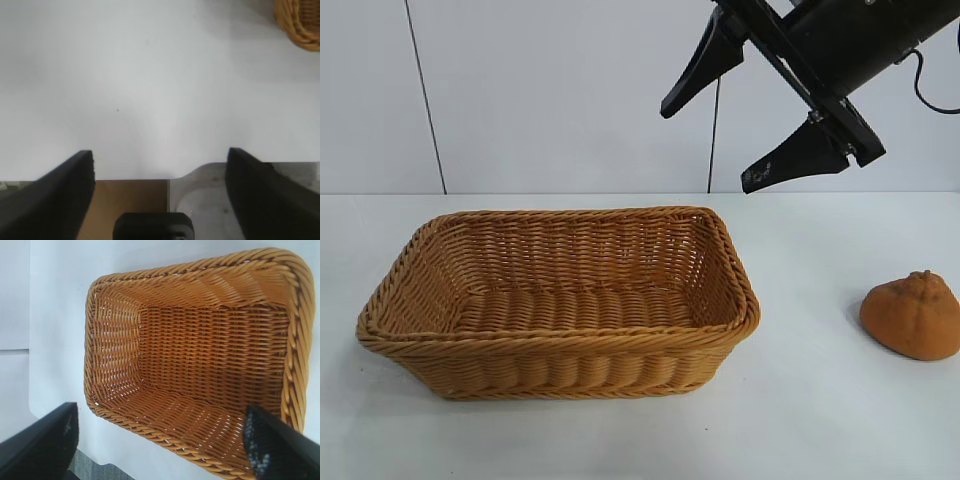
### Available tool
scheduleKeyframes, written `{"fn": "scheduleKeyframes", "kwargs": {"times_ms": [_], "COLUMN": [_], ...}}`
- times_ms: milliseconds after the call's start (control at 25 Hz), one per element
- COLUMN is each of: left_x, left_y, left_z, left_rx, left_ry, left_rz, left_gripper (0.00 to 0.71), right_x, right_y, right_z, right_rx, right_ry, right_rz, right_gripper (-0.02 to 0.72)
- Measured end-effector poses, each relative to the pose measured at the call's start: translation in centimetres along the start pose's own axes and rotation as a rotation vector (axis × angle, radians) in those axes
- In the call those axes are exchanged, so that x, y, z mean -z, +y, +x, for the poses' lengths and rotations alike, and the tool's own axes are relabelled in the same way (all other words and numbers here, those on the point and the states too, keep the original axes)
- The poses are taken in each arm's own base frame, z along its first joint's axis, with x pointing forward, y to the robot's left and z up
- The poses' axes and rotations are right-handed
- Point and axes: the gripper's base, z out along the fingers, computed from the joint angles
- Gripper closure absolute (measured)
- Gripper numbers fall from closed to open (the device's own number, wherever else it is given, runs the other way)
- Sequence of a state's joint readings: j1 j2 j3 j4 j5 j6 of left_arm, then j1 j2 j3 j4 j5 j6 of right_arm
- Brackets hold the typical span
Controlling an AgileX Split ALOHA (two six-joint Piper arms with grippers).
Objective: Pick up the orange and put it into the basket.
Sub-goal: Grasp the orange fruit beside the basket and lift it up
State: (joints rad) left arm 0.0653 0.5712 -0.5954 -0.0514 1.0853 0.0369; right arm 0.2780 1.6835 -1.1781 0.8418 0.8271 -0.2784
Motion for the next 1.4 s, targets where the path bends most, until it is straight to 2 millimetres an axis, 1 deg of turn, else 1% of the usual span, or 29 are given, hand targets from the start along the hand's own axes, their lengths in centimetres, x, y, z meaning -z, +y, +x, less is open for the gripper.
{"fn": "scheduleKeyframes", "kwargs": {"times_ms": [120, 200, 440, 680, 880, 1000, 1080, 1280, 1400], "left_x": [0.4, 1.0, 2.8, 4.4, 4.5, 4.5, 4.5, 4.5, 4.5], "left_y": [0.0, -0.1, -0.2, -0.3, -0.3, -0.3, -0.3, -0.3, -0.3], "left_z": [2.4, 3.5, 5.3, 7.4, 7.5, 7.5, 7.5, 7.5, 7.5], "left_rx": [-0.002, -0.005, -0.009, -0.014, -0.012, -0.012, -0.012, -0.012, -0.012], "left_ry": [-0.080, -0.143, -0.324, -0.492, -0.501, -0.501, -0.501, -0.501, -0.501], "left_rz": [-0.001, -0.002, -0.004, -0.005, -0.003, -0.003, -0.003, -0.003, -0.003], "left_gripper": [0.185, 0.185, 0.185, 0.185, 0.185, 0.185, 0.185, 0.185, 0.185], "right_x": [0.0, 0.0, 0.0, 0.7, 1.7, 2.4, 2.9, 4.7, 6.0], "right_y": [0.0, 0.0, -0.4, -2.4, -3.5, -4.4, -5.2, -7.6, -9.4], "right_z": [0.0, 0.0, 0.2, 0.6, 0.7, 0.7, 0.6, 0.1, -0.4], "right_rx": [0.000, 0.000, 0.034, 0.023, 0.080, 0.073, 0.054, -0.013, -0.067], "right_ry": [0.000, 0.000, 0.021, 0.084, 0.091, 0.102, 0.109, 0.095, 0.059], "right_rz": [0.000, 0.000, 0.043, 0.217, 0.378, 0.472, 0.516, 0.560, 0.578], "right_gripper": [0.093, 0.093, 0.093, 0.093, 0.093, 0.093, 0.093, 0.093, 0.093]}}
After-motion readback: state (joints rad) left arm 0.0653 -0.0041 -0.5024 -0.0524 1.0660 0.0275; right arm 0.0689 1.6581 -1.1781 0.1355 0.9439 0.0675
